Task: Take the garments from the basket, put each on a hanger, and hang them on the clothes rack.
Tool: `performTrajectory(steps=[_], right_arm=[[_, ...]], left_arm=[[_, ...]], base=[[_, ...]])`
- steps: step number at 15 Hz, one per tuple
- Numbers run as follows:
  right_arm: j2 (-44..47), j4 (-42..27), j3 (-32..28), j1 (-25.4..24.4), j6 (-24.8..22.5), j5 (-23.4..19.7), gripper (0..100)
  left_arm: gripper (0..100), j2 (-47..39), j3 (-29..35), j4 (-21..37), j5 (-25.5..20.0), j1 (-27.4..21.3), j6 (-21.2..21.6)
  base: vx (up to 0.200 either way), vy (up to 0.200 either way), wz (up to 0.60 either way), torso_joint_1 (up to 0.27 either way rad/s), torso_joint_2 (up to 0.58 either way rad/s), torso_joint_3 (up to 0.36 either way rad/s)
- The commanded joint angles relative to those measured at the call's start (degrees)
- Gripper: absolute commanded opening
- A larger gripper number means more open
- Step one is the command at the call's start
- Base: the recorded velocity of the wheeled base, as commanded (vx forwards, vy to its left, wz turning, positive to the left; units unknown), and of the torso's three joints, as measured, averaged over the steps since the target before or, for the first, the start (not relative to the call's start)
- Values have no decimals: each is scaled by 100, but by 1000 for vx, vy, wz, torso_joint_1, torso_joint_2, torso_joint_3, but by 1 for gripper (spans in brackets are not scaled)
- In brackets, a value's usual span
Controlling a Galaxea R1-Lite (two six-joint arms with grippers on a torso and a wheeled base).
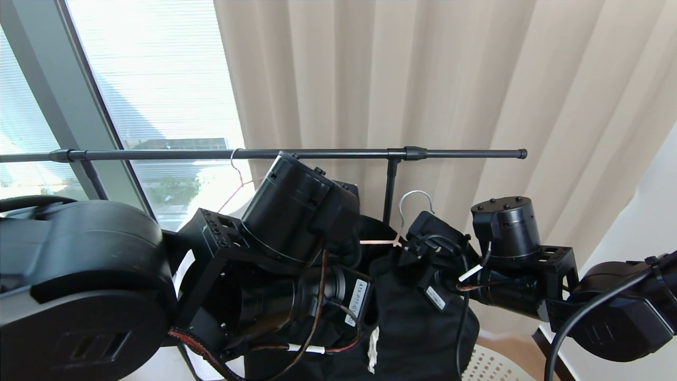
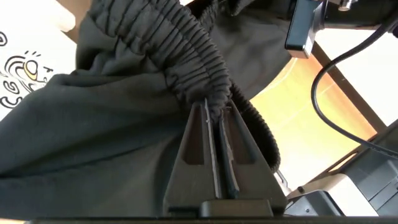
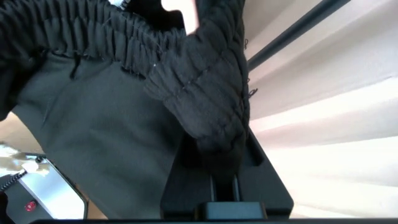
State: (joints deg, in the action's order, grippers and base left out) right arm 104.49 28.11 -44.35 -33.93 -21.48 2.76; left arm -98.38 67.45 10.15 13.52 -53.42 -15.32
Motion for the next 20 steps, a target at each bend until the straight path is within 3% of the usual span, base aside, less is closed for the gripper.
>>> performTrajectory(steps=[1, 5, 10, 15, 20], right_arm=[[-104, 63, 5, 0, -5, -12, 0], [-227, 414, 190, 18, -14, -12, 0], [-473, 450, 225, 0, -5, -21, 0], [-508, 1003, 436, -35, -14, -21, 0], [-640, 1056, 550, -193, -23, -12, 0]], left_arm=[[0, 20, -57, 4, 37, 121, 3], [0, -6, -74, -5, 634, 332, 196], [0, -111, -48, -93, 1012, 482, 961], [0, -243, -74, -391, 1223, 464, 1304], [0, -393, -109, -602, 1267, 394, 1357]], base=[[0, 0, 0, 0, 0, 0], [0, 0, 0, 0, 0, 0], [0, 0, 0, 0, 0, 0], [0, 0, 0, 0, 0, 0], [0, 0, 0, 0, 0, 0]])
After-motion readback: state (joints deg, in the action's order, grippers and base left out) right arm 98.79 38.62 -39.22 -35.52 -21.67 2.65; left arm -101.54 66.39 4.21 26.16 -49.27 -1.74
